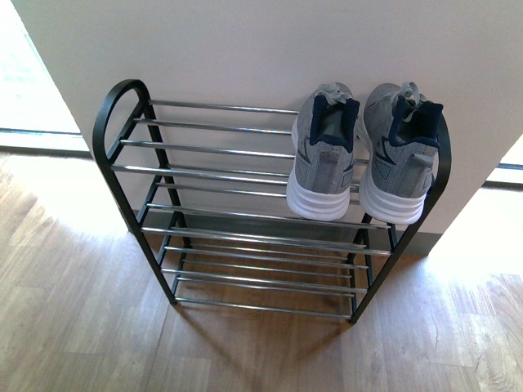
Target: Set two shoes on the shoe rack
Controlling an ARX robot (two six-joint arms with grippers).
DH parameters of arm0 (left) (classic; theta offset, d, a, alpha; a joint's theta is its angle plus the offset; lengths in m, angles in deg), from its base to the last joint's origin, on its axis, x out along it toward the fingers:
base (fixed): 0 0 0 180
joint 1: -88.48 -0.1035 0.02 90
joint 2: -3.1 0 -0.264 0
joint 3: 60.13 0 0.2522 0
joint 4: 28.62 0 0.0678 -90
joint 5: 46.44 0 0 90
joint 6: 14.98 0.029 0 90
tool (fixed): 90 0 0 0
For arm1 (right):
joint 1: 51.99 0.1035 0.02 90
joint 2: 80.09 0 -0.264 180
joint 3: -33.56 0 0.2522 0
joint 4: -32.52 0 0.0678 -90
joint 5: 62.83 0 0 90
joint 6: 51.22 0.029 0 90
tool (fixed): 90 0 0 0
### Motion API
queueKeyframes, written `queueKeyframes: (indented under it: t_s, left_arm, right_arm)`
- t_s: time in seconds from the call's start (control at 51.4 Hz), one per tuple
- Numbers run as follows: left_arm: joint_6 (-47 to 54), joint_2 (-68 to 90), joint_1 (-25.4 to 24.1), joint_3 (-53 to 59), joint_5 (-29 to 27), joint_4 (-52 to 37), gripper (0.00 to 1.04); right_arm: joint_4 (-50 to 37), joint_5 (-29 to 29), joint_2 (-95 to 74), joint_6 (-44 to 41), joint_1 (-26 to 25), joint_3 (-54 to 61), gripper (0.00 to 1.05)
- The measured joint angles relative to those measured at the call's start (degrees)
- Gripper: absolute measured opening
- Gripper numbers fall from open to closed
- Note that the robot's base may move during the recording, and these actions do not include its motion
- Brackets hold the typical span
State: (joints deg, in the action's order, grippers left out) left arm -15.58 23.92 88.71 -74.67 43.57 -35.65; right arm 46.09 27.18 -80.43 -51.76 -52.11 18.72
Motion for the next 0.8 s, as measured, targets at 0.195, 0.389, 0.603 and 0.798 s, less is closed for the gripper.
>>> queueKeyframes:
  t_s: [0.195, 0.389, 0.603, 0.798]
  left_arm:
    - [0.0, -4.5, 0.0, 0.0, 0.0, 4.4, 0.01]
    - [0.0, -7.7, 0.0, 0.0, 0.0, 7.6, 0.01]
    - [0.0, -10.6, 0.0, 0.0, 0.0, 10.6, 0.01]
    - [0.0, -19.8, 0.0, 0.0, 0.0, 20.5, 0.01]
  right_arm:
    - [0.0, 0.0, 0.0, 0.0, 0.0, 0.0, 0.96]
    - [0.0, 0.0, 0.0, 0.0, 0.0, 0.0, 0.96]
    - [0.0, 0.0, 0.0, 0.0, 0.0, 0.0, 0.96]
    - [0.0, 0.0, 0.0, 0.0, 0.0, 0.0, 0.96]
